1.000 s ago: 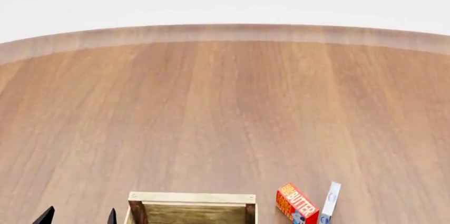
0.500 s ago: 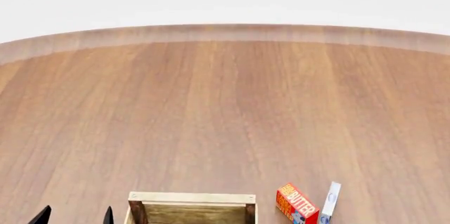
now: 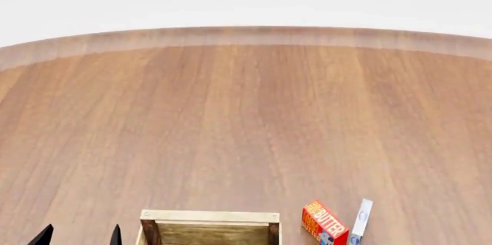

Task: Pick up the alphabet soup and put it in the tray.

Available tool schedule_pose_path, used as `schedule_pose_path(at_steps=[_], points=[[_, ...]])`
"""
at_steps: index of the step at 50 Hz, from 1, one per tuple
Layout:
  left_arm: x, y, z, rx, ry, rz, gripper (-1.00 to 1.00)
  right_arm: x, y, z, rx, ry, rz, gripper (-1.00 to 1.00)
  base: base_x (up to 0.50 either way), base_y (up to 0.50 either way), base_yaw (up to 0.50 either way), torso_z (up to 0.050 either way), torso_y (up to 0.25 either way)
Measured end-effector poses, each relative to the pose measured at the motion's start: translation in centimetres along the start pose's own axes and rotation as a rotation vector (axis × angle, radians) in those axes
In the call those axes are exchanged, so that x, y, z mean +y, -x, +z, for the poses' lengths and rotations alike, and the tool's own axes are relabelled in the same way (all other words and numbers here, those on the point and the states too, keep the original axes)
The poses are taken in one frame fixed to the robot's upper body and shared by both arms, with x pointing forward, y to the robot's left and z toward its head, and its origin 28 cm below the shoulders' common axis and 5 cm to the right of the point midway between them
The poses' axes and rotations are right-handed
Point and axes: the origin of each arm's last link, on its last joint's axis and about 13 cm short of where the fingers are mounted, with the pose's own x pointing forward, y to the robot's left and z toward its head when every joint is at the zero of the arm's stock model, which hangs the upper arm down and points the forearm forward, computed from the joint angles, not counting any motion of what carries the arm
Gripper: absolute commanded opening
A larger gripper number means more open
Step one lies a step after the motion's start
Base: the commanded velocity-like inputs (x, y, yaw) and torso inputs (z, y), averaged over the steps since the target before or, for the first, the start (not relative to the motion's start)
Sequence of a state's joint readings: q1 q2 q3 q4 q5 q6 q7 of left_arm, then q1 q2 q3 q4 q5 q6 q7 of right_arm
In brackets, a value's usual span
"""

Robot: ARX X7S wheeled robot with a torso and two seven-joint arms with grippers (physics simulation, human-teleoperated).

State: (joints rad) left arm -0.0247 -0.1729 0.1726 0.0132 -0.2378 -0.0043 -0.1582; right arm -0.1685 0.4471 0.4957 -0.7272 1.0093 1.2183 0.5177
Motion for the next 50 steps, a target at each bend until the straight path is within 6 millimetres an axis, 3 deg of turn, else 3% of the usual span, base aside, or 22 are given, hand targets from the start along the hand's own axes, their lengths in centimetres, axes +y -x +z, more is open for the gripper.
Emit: schedule_pose_path(at_steps=[23, 50], points=[[0.0, 0.1, 0.0, -0.001, -0.004, -0.002, 1.0, 0.2, -3.0, -1.8, 0.036, 0.001, 0.018, 1.0, 0.0, 0.0, 0.0, 0.0, 0.0], [0.0, 0.1, -0.1, -0.002, -0.008, -0.003, 1.0, 0.4, -4.8, -3.1, 0.071, 0.008, 0.026, 1.0, 0.0, 0.0, 0.0, 0.0, 0.0]])
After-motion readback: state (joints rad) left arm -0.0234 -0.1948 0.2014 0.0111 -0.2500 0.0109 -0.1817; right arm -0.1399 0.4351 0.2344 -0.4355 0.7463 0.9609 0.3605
